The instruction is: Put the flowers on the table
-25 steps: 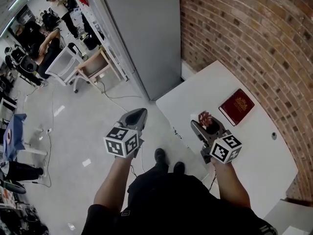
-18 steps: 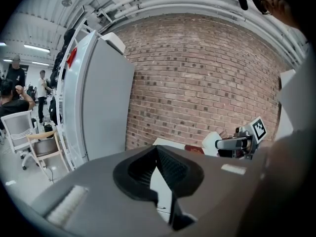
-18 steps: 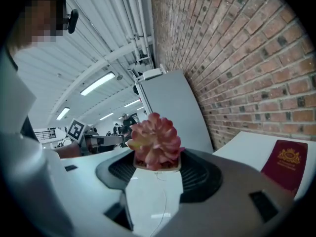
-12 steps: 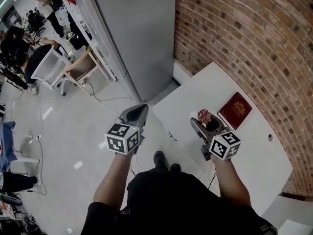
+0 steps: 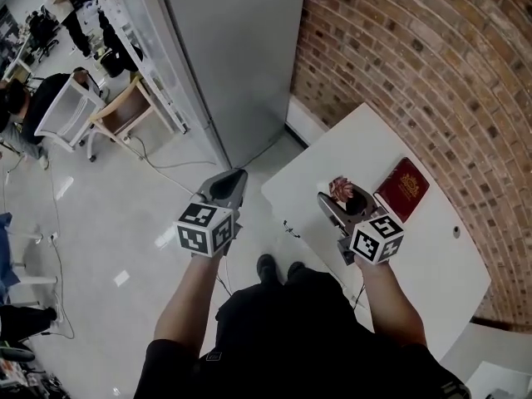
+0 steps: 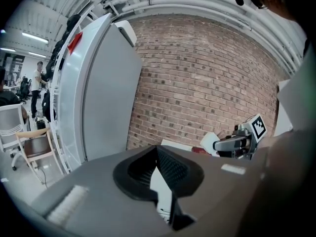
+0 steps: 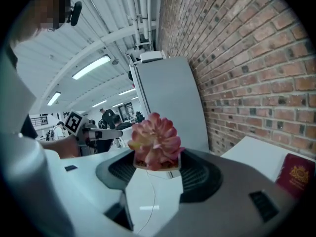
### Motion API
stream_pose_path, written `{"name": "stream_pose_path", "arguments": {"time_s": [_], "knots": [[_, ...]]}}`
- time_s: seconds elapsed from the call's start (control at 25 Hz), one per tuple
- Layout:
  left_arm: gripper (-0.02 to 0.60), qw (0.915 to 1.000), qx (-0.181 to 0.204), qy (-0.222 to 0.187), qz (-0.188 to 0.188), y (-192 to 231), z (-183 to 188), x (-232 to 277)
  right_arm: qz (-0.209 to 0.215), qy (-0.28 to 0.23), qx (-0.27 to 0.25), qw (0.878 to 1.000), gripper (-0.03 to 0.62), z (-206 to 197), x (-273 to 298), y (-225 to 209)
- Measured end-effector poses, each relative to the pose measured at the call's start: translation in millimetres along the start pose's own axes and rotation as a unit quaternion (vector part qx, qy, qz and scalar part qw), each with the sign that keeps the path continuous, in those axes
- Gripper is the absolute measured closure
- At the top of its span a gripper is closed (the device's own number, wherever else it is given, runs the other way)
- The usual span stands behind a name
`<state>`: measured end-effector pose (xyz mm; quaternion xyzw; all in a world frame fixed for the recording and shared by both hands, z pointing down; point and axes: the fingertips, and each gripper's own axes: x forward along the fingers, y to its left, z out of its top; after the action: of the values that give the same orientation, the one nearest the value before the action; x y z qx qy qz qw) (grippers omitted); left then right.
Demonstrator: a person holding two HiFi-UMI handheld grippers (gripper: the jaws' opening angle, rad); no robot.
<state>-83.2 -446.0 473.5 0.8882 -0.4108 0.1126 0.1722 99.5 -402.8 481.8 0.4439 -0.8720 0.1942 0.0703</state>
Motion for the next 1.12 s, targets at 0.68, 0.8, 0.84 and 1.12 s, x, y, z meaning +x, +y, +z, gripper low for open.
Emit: {"name": "stream_pose_path", "arguments": {"time_s": [0.68,0.8,0.84,1.12], "knots": [[0.571,0.9984,-0.035,0.044,-0.002,-2,-47,51,0.024,0.096,-0.023,0.995,0.327,-53,54,-39],[0.571,0.9978,-0.045,0.048,0.005,4,-59,54,0.033,0.114,-0.031,0.992,0.327,-68,70,-40],[0.57,0.9975,-0.048,0.051,0.007,6,-63,54,0.037,0.12,-0.034,0.991,0.327,-73,75,-39],[0.571,0.9947,-0.076,0.063,0.028,16,-90,41,0.06,0.166,-0.06,0.982,0.327,-110,108,-28]]}}
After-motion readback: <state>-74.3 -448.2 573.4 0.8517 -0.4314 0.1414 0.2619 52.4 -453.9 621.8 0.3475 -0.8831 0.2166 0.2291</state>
